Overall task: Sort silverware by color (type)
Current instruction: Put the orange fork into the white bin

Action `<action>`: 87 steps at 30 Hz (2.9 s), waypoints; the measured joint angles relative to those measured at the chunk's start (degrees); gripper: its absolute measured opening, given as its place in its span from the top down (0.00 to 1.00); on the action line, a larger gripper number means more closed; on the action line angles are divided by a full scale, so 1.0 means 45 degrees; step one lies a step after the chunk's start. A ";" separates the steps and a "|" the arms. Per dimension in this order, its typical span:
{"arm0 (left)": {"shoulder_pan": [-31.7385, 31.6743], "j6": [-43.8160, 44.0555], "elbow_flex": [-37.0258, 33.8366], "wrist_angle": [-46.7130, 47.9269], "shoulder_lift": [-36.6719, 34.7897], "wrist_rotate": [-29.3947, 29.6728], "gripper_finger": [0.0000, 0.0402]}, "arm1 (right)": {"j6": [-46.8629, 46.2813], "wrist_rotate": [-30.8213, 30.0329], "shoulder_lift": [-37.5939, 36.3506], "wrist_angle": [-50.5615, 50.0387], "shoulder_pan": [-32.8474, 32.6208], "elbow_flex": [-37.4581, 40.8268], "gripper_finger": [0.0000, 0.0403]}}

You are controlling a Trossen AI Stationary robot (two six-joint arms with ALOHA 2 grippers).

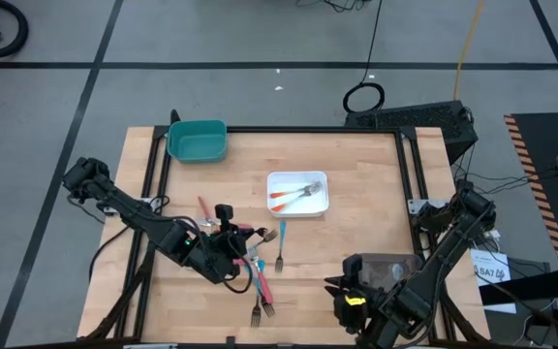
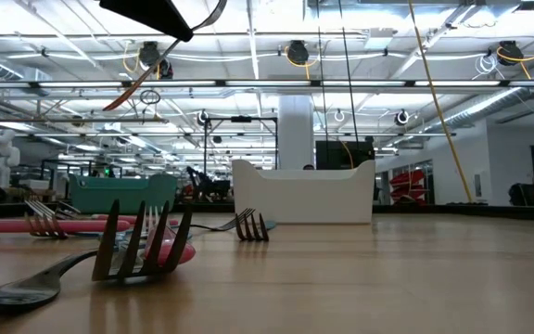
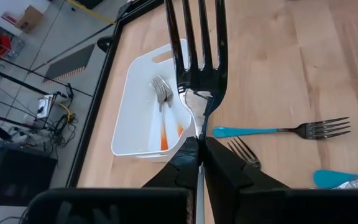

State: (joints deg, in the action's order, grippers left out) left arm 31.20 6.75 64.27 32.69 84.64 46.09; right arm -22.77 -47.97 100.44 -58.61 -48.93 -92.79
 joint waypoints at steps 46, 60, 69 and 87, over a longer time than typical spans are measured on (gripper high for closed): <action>-0.7015 -0.3847 0.0001 -0.8059 0.1531 -0.6686 0.94 | -0.2564 0.0058 0.0000 -0.3812 0.0394 0.0000 0.78; -0.7918 -0.3080 0.0015 -1.0005 0.4001 -0.6541 0.94 | -0.2856 0.0058 -0.0005 -0.4024 0.0188 0.0000 0.78; -0.8206 -0.1683 0.0000 -0.9812 0.4717 -0.6499 0.94 | -0.2856 0.0049 -0.0005 -0.4032 0.0180 0.0000 0.78; -0.8009 -0.1383 0.3048 -0.4302 0.4694 -0.6674 0.94 | -0.2851 0.0044 -0.0005 -0.4032 0.0180 0.0000 0.78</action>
State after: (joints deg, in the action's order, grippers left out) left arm -4.84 0.52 77.99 13.33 105.76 16.05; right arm -35.59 -47.77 100.42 -76.75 -48.12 -92.79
